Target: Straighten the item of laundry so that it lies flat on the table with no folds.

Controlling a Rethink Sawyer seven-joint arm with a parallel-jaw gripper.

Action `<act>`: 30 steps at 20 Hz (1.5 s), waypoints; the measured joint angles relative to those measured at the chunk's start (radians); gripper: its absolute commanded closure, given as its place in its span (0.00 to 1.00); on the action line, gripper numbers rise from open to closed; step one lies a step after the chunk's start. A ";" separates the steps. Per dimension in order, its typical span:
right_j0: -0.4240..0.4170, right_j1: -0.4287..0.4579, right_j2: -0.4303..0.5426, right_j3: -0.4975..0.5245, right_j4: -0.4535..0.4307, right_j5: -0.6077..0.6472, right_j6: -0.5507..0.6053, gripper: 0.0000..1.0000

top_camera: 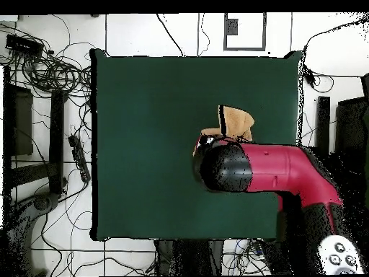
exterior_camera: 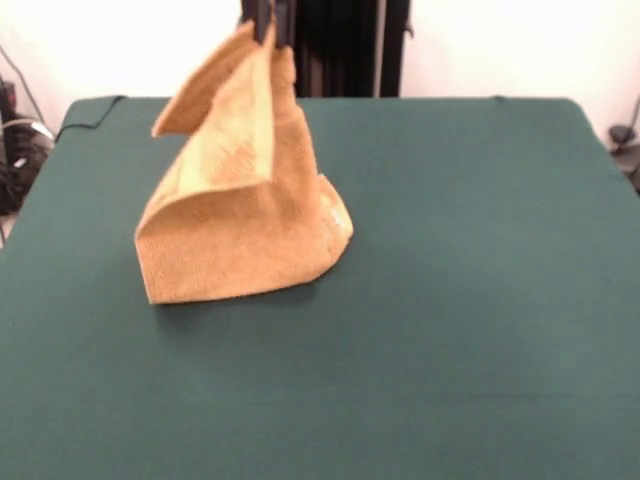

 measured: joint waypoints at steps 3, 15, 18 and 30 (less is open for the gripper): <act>0.065 0.048 -0.059 -0.025 0.004 -0.051 0.048 1.00; 0.270 0.214 -0.237 -0.118 0.089 -0.116 0.283 1.00; 0.342 0.267 -0.295 -0.167 0.129 -0.116 0.347 1.00; 0.582 0.461 -0.485 -0.372 0.273 -0.116 0.596 1.00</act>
